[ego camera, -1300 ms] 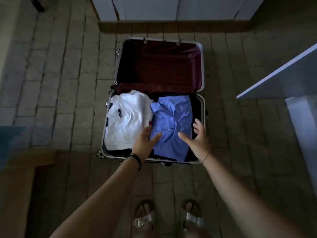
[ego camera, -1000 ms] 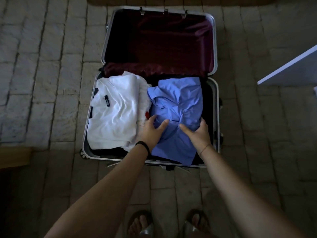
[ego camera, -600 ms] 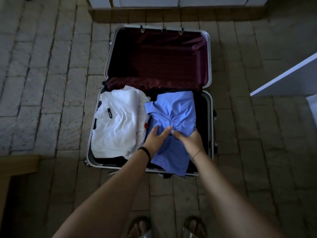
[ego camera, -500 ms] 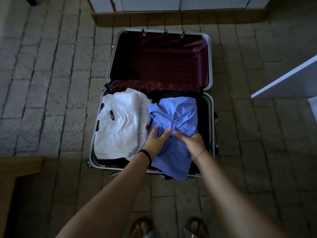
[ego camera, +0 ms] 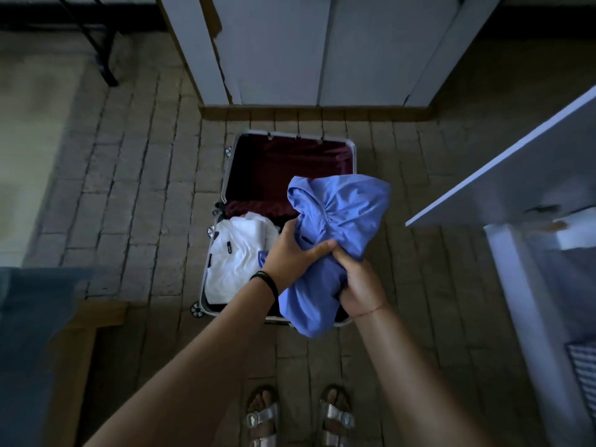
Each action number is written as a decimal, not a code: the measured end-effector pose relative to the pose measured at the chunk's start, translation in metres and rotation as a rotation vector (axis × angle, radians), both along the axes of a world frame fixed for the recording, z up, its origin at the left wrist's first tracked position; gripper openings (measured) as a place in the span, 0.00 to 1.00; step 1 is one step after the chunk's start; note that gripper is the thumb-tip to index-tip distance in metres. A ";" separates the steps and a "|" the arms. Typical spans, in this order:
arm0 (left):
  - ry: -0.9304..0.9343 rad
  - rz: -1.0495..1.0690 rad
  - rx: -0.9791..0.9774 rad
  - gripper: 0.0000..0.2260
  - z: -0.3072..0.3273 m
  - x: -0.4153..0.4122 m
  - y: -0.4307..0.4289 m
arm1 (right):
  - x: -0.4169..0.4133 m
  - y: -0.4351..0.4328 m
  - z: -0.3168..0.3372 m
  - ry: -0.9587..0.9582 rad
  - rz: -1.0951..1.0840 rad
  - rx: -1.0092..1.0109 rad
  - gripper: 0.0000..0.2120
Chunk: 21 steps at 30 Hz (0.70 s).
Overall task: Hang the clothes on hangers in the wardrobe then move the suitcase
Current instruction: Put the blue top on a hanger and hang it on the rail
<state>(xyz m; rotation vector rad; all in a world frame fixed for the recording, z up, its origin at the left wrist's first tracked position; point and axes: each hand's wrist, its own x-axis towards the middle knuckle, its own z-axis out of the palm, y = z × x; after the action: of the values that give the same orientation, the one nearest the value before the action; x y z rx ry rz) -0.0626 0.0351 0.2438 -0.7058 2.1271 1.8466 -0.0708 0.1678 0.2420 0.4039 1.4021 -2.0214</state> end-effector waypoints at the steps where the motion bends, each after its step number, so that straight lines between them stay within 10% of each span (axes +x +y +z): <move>1: 0.025 0.002 -0.021 0.32 0.040 0.001 0.000 | 0.002 0.003 0.039 0.006 0.017 -0.030 0.19; 8: 0.253 -0.158 -0.158 0.16 0.252 0.007 -0.006 | 0.021 0.023 0.238 0.191 0.003 -0.120 0.32; 12: 0.351 -0.397 -0.232 0.12 0.365 0.011 -0.010 | 0.012 0.044 0.354 0.491 -0.143 0.413 0.56; 16: 0.381 -0.633 -0.358 0.13 0.453 0.021 -0.011 | -0.007 0.057 0.436 0.822 0.093 0.556 0.54; 21: 0.392 -0.873 -0.498 0.08 0.515 0.044 -0.007 | -0.003 0.052 0.488 0.661 0.304 0.286 0.45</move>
<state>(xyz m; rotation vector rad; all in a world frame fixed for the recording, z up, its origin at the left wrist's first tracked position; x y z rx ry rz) -0.0185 0.0286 0.7590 0.5250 2.5445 1.0363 -0.0738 0.2196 0.7296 -0.3884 2.0109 -1.7707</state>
